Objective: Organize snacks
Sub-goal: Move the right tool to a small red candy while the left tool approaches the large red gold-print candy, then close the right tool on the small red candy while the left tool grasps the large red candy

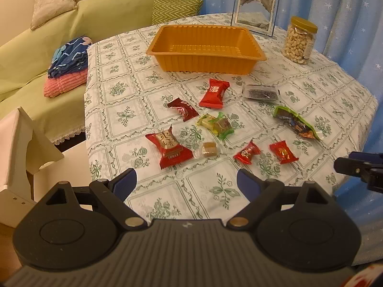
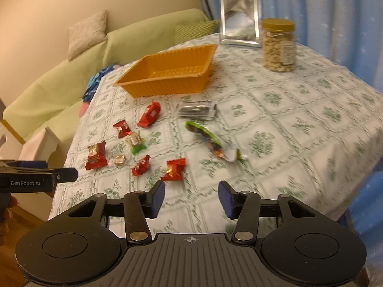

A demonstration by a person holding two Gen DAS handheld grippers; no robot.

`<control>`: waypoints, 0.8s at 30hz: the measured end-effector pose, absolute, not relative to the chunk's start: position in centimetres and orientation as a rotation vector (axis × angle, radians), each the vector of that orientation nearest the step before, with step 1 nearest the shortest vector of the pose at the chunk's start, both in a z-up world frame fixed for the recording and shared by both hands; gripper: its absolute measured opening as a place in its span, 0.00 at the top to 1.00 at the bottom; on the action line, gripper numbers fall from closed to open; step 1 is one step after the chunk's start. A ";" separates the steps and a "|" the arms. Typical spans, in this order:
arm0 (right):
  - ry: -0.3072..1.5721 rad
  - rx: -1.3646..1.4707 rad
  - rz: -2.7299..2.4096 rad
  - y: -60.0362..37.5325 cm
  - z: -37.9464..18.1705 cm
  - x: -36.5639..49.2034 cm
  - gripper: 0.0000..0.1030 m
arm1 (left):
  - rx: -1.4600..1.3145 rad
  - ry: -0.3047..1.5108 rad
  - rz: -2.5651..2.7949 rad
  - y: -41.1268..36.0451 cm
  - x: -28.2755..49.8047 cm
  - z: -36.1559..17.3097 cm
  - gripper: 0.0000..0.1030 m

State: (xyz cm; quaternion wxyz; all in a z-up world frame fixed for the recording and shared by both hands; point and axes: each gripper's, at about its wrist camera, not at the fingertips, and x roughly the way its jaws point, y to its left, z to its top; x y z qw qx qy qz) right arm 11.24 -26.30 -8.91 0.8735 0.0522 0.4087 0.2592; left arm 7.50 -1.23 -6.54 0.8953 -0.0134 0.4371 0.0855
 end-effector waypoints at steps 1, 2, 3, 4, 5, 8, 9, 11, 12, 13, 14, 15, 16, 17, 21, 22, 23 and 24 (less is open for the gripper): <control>0.854 0.100 0.545 -25.7 -9.1 11.6 0.56 | -0.028 0.913 0.178 -1.0 7.8 -6.7 0.13; 0.856 0.093 0.545 -25.2 -9.2 12.0 0.56 | -0.028 0.919 0.178 -0.7 8.2 -6.9 0.13; 0.861 0.091 0.546 -24.6 -9.4 12.5 0.57 | -0.028 0.923 0.178 -0.5 8.4 -7.0 0.13; 0.865 0.091 0.549 -24.1 -9.6 12.8 0.58 | -0.026 0.929 0.178 -0.2 8.7 -7.2 0.13; 0.870 0.090 0.551 -23.6 -9.9 13.2 0.58 | -0.025 0.934 0.177 0.0 8.9 -7.4 0.13; 0.891 0.071 0.555 -22.1 -10.6 14.1 0.59 | -0.026 0.944 0.174 0.6 9.4 -7.9 0.13; 0.898 0.067 0.555 -21.8 -10.9 14.3 0.60 | -0.025 0.948 0.174 0.7 9.6 -8.0 0.13; 0.908 0.060 0.549 -21.1 -11.3 14.8 0.61 | -0.028 0.952 0.173 1.1 9.9 -8.2 0.13; 0.912 0.060 0.546 -20.8 -11.5 14.9 0.62 | -0.029 0.952 0.174 1.2 10.0 -8.3 0.13; 0.917 0.058 0.542 -20.6 -11.8 15.1 0.63 | -0.031 0.952 0.175 1.4 10.1 -8.3 0.13; 0.920 0.056 0.539 -20.4 -11.9 15.3 0.63 | -0.032 0.951 0.176 1.5 10.2 -8.3 0.13; 0.922 0.055 0.537 -20.2 -12.1 15.4 0.64 | -0.032 0.950 0.177 1.7 10.3 -8.3 0.13; 0.924 0.052 0.533 -20.0 -12.2 15.6 0.65 | -0.031 0.951 0.179 1.8 10.4 -8.4 0.13; 0.927 0.047 0.530 -19.8 -12.4 15.8 0.65 | -0.030 0.951 0.180 1.9 10.5 -8.4 0.13; 0.934 0.026 0.514 -19.0 -13.0 16.3 0.67 | -0.031 0.951 0.189 2.3 10.7 -8.6 0.14; 0.935 0.022 0.511 -18.9 -13.1 16.4 0.68 | -0.031 0.951 0.190 2.4 10.8 -8.6 0.14; 0.936 0.020 0.508 -18.8 -13.2 16.5 0.69 | -0.031 0.951 0.190 2.4 10.8 -8.6 0.14; 0.938 0.019 0.505 -18.7 -13.3 16.6 0.70 | -0.033 0.951 0.190 2.5 10.8 -8.7 0.14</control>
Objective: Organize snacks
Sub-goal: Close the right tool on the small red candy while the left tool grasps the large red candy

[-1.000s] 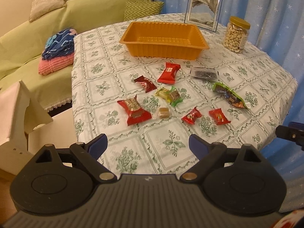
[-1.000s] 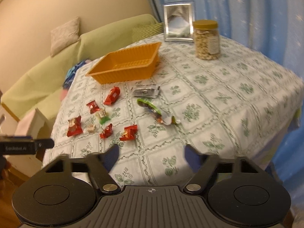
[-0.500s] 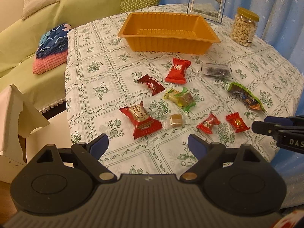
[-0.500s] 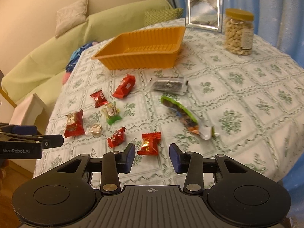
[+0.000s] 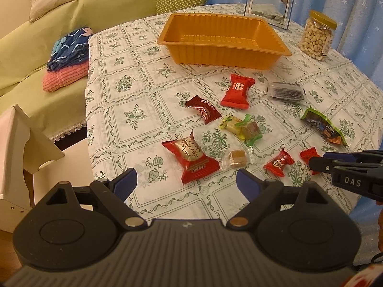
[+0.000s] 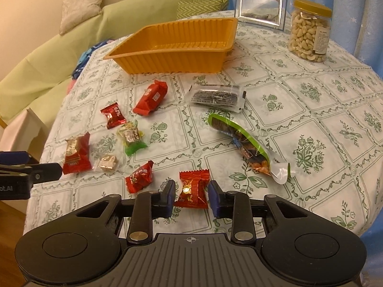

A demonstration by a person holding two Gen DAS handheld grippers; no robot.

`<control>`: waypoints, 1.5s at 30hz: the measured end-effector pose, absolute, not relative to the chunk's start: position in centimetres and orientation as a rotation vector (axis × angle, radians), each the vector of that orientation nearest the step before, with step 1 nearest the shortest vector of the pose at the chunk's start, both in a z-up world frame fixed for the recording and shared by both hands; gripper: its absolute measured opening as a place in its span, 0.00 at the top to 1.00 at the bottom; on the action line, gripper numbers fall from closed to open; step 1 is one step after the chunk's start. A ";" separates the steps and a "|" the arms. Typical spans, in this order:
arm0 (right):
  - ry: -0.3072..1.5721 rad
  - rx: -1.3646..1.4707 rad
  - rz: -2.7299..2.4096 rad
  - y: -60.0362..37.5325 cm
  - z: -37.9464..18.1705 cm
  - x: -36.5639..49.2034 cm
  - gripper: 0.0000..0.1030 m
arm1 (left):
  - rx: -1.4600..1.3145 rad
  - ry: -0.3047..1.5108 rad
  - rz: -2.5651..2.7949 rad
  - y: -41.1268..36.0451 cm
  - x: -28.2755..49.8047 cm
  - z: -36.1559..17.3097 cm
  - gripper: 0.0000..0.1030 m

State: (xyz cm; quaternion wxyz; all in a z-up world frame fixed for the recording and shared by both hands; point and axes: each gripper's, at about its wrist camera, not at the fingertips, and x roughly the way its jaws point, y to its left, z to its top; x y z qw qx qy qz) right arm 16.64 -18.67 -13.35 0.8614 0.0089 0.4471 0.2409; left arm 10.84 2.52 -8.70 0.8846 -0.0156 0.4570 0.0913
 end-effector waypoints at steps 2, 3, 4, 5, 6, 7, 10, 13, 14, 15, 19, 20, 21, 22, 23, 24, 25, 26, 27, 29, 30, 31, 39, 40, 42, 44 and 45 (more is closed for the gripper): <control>0.947 0.014 0.501 -18.5 -13.6 16.8 0.71 | -0.034 0.953 0.189 2.6 10.9 -8.8 0.15; 0.949 0.010 0.498 -18.4 -13.8 16.8 0.72 | -0.036 0.955 0.186 2.6 11.0 -8.9 0.18; 0.951 0.006 0.495 -18.3 -13.9 16.9 0.72 | -0.038 0.958 0.184 2.6 11.0 -8.9 0.18; 0.951 0.003 0.493 -18.2 -14.0 16.9 0.72 | -0.038 0.959 0.184 2.7 11.1 -9.0 0.18; 0.951 -0.001 0.492 -18.2 -14.0 16.9 0.74 | -0.039 0.959 0.185 2.7 11.2 -9.1 0.18; 0.950 -0.006 0.492 -18.1 -14.1 16.9 0.74 | -0.039 0.959 0.184 2.7 11.3 -9.1 0.19; 0.944 -0.035 0.497 -17.9 -14.2 16.9 0.76 | -0.039 0.957 0.179 2.6 11.6 -9.2 0.19; 0.933 -0.063 0.511 -17.6 -14.2 16.7 0.79 | -0.038 0.956 0.175 2.5 12.0 -9.4 0.23; 0.932 -0.067 0.514 -17.6 -14.2 16.7 0.79 | -0.036 0.955 0.175 2.5 12.1 -9.5 0.24; 0.933 -0.061 0.519 -17.7 -14.2 16.7 0.80 | -0.035 0.955 0.176 2.5 12.3 -9.6 0.26; 0.931 -0.009 0.523 -18.3 -13.4 16.9 0.80 | -0.044 0.960 0.175 2.7 12.9 -10.0 0.34; 0.927 -0.001 0.521 -18.5 -13.0 17.1 0.80 | -0.051 0.962 0.176 2.8 13.1 -10.0 0.35; 0.922 0.006 0.519 -18.6 -12.7 17.2 0.80 | -0.062 0.965 0.175 2.9 13.4 -10.2 0.40; 0.918 0.012 0.517 -18.8 -12.4 17.3 0.80 | -0.074 0.968 0.174 3.1 13.6 -10.3 0.45; 0.916 0.021 0.514 -19.0 -12.1 17.5 0.80 | -0.085 0.972 0.174 3.2 13.8 -10.4 0.46; 0.915 0.032 0.511 -19.2 -11.9 17.6 0.80 | -0.096 0.977 0.174 3.3 14.1 -10.5 0.48; 0.914 0.044 0.508 -19.4 -11.7 17.7 0.80 | -0.105 0.981 0.176 3.4 14.4 -10.6 0.49; 0.914 0.053 0.505 -19.6 -11.5 17.9 0.80 | -0.113 0.984 0.177 3.5 14.6 -10.7 0.49; 0.912 0.061 0.502 -19.8 -11.3 18.0 0.80 | -0.119 0.988 0.177 3.6 14.9 -10.8 0.50; 0.905 0.072 0.497 -20.2 -11.0 18.1 0.80 | -0.124 0.993 0.175 3.6 15.4 -11.1 0.54; 0.903 0.077 0.494 -20.3 -10.9 18.2 0.80 | -0.125 0.997 0.172 3.6 15.6 -11.2 0.55; 0.904 0.084 0.493 -20.5 -10.8 18.3 0.80 | -0.125 1.000 0.171 3.6 15.9 -11.3 0.59; 0.921 0.118 0.470 -21.4 -11.1 18.8 0.80 | -0.084 1.026 0.190 3.7 17.1 -12.2 0.72; 0.923 0.121 0.468 -21.4 -11.1 18.8 0.80 | -0.078 1.028 0.192 3.8 17.1 -12.2 0.75; 0.927 0.123 0.467 -21.6 -11.2 19.0 0.80 | -0.069 1.029 0.186 3.8 17.1 -12.3 0.75; 0.931 0.125 0.469 -21.5 -11.3 19.1 0.80 | -0.058 1.029 0.183 3.8 17.1 -12.3 0.75; 0.932 0.125 0.469 -21.5 -11.3 19.2 0.80 | -0.051 1.028 0.181 3.7 17.0 -12.3 0.75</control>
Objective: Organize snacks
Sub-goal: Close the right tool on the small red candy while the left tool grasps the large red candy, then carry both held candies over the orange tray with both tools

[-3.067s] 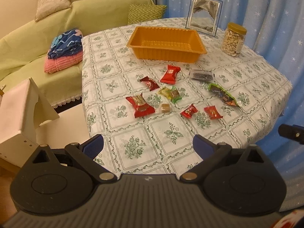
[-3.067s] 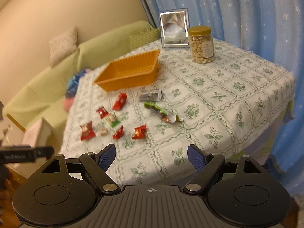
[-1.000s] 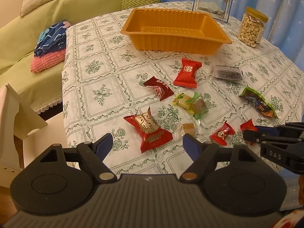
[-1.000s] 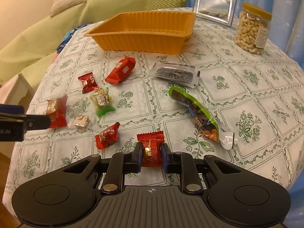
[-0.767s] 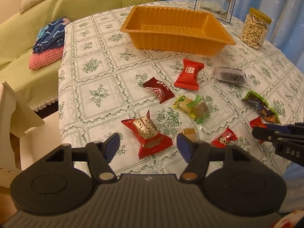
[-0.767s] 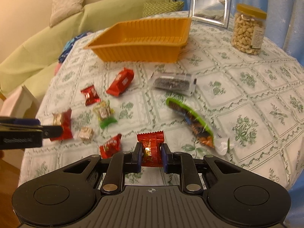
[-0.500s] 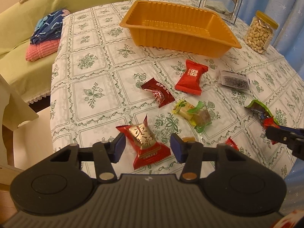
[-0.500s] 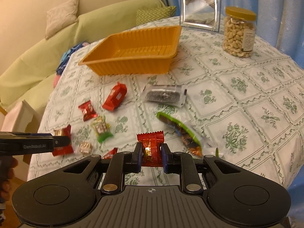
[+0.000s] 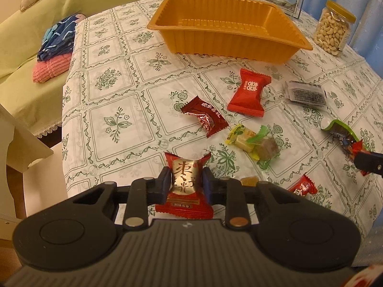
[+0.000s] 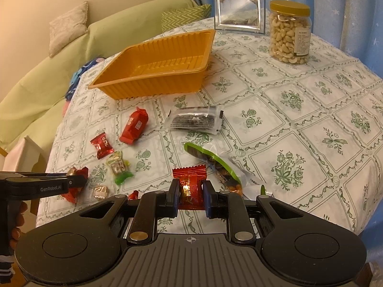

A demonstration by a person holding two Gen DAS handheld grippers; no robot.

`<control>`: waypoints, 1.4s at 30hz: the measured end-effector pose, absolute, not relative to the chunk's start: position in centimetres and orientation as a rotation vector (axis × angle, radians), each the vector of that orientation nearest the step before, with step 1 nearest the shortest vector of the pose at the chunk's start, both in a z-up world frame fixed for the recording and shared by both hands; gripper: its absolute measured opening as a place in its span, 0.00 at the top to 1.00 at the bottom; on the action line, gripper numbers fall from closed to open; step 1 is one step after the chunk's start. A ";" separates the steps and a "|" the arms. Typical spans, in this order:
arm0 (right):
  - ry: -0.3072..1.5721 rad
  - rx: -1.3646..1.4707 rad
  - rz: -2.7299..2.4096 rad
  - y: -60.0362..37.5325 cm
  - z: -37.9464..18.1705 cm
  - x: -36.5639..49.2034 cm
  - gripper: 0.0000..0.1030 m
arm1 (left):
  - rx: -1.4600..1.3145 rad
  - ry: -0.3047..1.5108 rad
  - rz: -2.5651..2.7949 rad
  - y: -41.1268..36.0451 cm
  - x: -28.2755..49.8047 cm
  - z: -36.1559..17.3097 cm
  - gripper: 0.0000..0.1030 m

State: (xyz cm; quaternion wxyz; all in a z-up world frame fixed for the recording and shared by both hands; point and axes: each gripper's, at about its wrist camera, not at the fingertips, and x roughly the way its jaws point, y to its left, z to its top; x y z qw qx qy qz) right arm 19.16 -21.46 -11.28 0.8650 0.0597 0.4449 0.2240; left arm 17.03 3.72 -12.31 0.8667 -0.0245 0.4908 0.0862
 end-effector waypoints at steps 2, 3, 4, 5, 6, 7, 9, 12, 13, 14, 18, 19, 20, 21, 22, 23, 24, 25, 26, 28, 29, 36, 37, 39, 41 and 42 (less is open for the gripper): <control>0.932 0.126 0.472 -21.4 -11.3 19.2 0.80 | -0.041 1.026 0.174 3.7 16.9 -12.3 0.76; 0.931 0.126 0.474 -21.3 -11.2 19.3 0.80 | -0.036 1.025 0.169 3.7 16.9 -12.3 0.76; 0.931 0.127 0.475 -21.3 -11.2 19.3 0.80 | -0.034 1.023 0.165 3.7 16.8 -12.3 0.77; 0.930 0.127 0.478 -21.2 -11.2 19.4 0.80 | -0.032 1.021 0.163 3.8 16.7 -12.2 0.78; 0.930 0.128 0.480 -21.2 -11.2 19.4 0.80 | -0.030 1.019 0.161 3.8 16.6 -12.2 0.78; 0.930 0.127 0.481 -21.1 -11.1 19.4 0.80 | -0.029 1.017 0.158 3.9 16.5 -12.2 0.78; 0.929 0.127 0.485 -21.0 -11.1 19.5 0.80 | -0.028 1.009 0.154 4.1 16.4 -12.0 0.78; 0.928 0.125 0.492 -20.8 -11.0 19.5 0.80 | -0.023 0.999 0.148 4.3 16.2 -11.8 0.79; 0.927 0.124 0.495 -20.7 -10.9 19.5 0.80 | -0.021 0.996 0.147 4.3 16.1 -11.7 0.79; 0.926 0.124 0.497 -20.6 -10.9 19.6 0.80 | -0.019 0.994 0.145 4.4 16.1 -11.6 0.79; 0.922 0.120 0.509 -20.1 -10.7 19.8 0.80 | -0.028 0.976 0.137 4.7 16.1 -10.8 0.79; 0.920 0.119 0.513 -20.0 -10.6 19.8 0.80 | -0.029 0.970 0.135 4.8 16.1 -10.5 0.79; 0.917 0.118 0.516 -19.8 -10.4 19.9 0.80 | -0.031 0.963 0.131 4.8 16.2 -10.2 0.79; 0.914 0.118 0.519 -19.7 -10.3 20.1 0.80 | -0.033 0.955 0.127 4.9 16.4 -9.8 0.79; 0.910 0.117 0.523 -19.5 -10.1 20.3 0.80 | -0.034 0.949 0.124 4.9 16.5 -9.5 0.79; 0.906 0.116 0.526 -19.4 -10.0 20.4 0.80 | -0.035 0.941 0.120 5.0 16.7 -9.2 0.79; 0.902 0.115 0.529 -19.2 -9.9 20.6 0.80 | -0.036 0.933 0.115 5.0 17.0 -8.9 0.79; 0.897 0.114 0.532 -19.1 -9.7 20.8 0.80 | -0.037 0.925 0.110 5.1 17.2 -8.5 0.79; 0.893 0.113 0.535 -18.9 -9.6 21.0 0.80 | -0.039 0.916 0.105 5.1 17.5 -8.2 0.79; 0.885 0.112 0.539 -18.6 -9.3 21.5 0.80 | -0.042 0.898 0.094 5.2 18.1 -7.6 0.79; 0.881 0.111 0.541 -18.4 -9.2 21.7 0.80 | -0.040 0.889 0.091 5.3 18.4 -7.2 0.79; 0.849 0.106 0.559 -17.1 -8.1 23.9 0.80 | -0.030 0.851 0.066 5.7 21.2 -5.7 0.79; 0.843 0.107 0.560 -16.9 -7.9 24.2 0.80 | -0.026 0.845 0.063 5.8 21.7 -5.5 0.79; 0.826 0.108 0.564 -16.5 -7.4 25.1 0.80 | -0.023 0.832 0.057 5.9 22.6 -5.1 0.79; 0.809 0.110 0.568 -16.1 -6.8 26.1 0.80 | -0.022 0.818 0.048 6.0 23.6 -4.6 0.79; 0.801 0.110 0.570 -15.9 -6.6 26.5 0.80 | -0.021 0.813 0.043 6.0 24.1 -4.4 0.79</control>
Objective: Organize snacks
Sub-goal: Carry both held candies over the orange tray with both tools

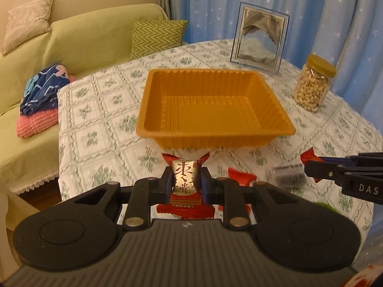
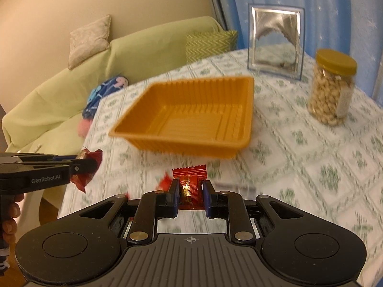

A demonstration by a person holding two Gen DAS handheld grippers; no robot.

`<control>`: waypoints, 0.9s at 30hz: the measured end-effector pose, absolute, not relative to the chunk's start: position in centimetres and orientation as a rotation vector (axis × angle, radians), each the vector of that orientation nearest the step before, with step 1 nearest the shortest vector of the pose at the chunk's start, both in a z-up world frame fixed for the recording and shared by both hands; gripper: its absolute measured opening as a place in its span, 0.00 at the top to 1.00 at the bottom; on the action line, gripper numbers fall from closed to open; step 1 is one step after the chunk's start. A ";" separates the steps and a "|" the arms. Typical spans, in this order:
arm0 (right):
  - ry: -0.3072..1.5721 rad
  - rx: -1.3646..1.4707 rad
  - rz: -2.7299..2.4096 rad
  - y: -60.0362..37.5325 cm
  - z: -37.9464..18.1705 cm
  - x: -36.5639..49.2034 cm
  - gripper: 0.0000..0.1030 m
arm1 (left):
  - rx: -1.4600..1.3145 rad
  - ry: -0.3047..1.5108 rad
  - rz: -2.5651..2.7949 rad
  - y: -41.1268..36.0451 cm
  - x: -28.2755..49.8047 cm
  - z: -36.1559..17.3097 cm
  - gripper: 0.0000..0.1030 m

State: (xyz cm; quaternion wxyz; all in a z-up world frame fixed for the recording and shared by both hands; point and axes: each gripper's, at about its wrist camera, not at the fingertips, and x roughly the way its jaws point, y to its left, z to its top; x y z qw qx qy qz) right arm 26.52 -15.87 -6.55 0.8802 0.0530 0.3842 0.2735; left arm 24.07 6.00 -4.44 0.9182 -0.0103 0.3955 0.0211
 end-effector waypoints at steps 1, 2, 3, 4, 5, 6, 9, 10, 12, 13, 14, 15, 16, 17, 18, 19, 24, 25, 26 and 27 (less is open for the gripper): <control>0.793 0.111 0.572 -15.7 -6.3 27.0 0.80 | -0.019 0.807 0.039 6.0 24.6 -4.3 0.79; 0.785 0.113 0.575 -15.4 -6.0 27.6 0.80 | -0.015 0.801 0.034 6.0 25.2 -4.1 0.79; 0.778 0.116 0.577 -15.2 -5.8 28.1 0.80 | -0.012 0.796 0.028 6.0 25.8 -4.0 0.79; 0.771 0.119 0.580 -15.0 -5.6 28.7 0.80 | -0.010 0.791 0.021 6.1 26.4 -3.8 0.79; 0.765 0.122 0.583 -14.7 -5.4 29.3 0.80 | -0.010 0.786 0.015 6.1 27.0 -3.7 0.79; 0.760 0.125 0.585 -14.5 -5.2 29.9 0.80 | -0.011 0.781 0.008 6.1 27.7 -3.6 0.79; 0.738 0.138 0.594 -13.8 -4.5 31.8 0.80 | -0.010 0.768 -0.010 6.2 30.0 -3.2 0.79; 0.734 0.142 0.595 -13.5 -4.4 32.4 0.80 | -0.011 0.767 -0.015 6.2 30.8 -3.1 0.79; 0.728 0.150 0.598 -13.0 -4.2 33.7 0.80 | -0.013 0.766 -0.032 6.1 32.4 -3.0 0.79; 0.728 0.150 0.595 -12.7 -4.2 34.3 0.80 | -0.010 0.767 -0.037 6.1 33.2 -3.0 0.79; 0.730 0.151 0.593 -12.5 -4.1 34.9 0.80 | -0.003 0.769 -0.040 6.0 33.9 -3.1 0.79; 0.730 0.154 0.592 -12.3 -4.2 35.4 0.80 | 0.005 0.772 -0.045 5.9 34.7 -3.2 0.79; 0.731 0.156 0.588 -12.2 -4.3 35.9 0.80 | 0.007 0.776 -0.049 5.8 35.4 -3.4 0.79; 0.734 0.156 0.582 -12.1 -4.4 36.3 0.80 | 0.009 0.781 -0.052 5.8 36.0 -3.6 0.79; 0.735 0.154 0.575 -12.0 -4.6 36.7 0.80 | 0.011 0.787 -0.057 5.7 36.7 -3.9 0.79; 0.735 0.152 0.569 -12.0 -4.7 37.1 0.80 | 0.011 0.792 -0.060 5.7 37.2 -4.1 0.79; 0.754 0.156 0.531 -12.0 -5.8 38.7 0.80 | 0.028 0.825 -0.076 5.3 39.5 -5.7 0.79; 0.759 0.160 0.526 -12.1 -6.0 39.0 0.80 | 0.030 0.832 -0.080 5.2 39.8 -6.0 0.79; 0.764 0.161 0.521 -12.1 -6.2 39.3 0.80 | 0.032 0.838 -0.082 5.1 40.0 -6.3 0.79; 0.768 0.162 0.516 -12.2 -6.5 39.6 0.80 | 0.033 0.845 -0.085 5.1 40.4 -6.7 0.79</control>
